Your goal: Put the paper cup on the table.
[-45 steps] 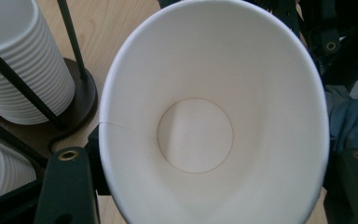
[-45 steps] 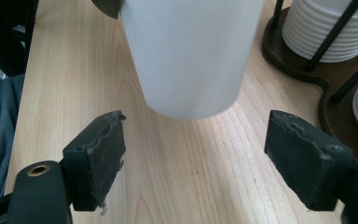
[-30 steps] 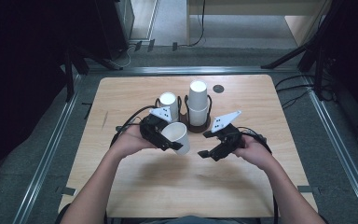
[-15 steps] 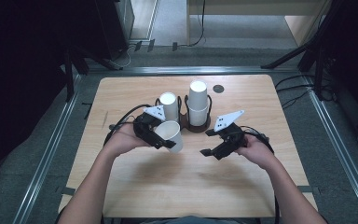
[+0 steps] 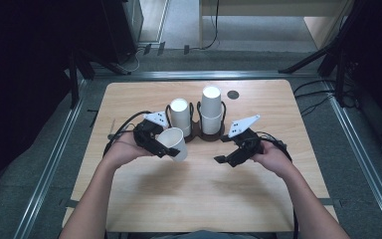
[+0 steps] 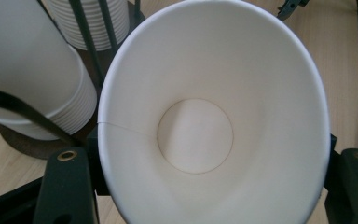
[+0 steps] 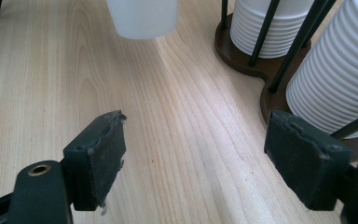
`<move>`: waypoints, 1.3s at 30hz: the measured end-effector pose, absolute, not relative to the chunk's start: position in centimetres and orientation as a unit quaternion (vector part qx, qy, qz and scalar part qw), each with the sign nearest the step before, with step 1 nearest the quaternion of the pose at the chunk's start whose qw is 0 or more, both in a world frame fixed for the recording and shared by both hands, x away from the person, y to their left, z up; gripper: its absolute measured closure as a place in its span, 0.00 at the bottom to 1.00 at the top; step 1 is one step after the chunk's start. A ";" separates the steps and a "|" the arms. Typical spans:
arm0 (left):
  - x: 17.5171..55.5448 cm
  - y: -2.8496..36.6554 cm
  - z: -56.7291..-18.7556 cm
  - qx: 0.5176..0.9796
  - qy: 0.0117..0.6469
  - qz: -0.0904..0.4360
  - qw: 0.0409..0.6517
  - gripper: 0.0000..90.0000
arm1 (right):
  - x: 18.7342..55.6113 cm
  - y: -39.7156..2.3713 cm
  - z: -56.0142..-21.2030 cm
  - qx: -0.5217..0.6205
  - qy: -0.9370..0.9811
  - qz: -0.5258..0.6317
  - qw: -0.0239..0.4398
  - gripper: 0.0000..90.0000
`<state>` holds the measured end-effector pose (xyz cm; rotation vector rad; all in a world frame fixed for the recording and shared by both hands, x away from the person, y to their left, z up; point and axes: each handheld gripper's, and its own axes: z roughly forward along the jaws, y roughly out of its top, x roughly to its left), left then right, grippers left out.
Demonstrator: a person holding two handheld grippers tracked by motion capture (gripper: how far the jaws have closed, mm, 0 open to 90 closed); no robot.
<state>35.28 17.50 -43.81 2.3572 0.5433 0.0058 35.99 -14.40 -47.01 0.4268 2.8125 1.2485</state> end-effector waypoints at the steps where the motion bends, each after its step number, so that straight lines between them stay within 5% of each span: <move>1: 35.3 17.8 -43.8 0.911 0.214 0.006 0.352 0.33 | 36.1 -14.4 -47.0 0.139 0.905 0.401 0.016 0.23; 39: 37.6 25.9 -45.0 0.884 0.338 0.063 0.316 0.31 | 36.6 -14.8 -47.2 0.143 0.906 0.396 0.024 0.23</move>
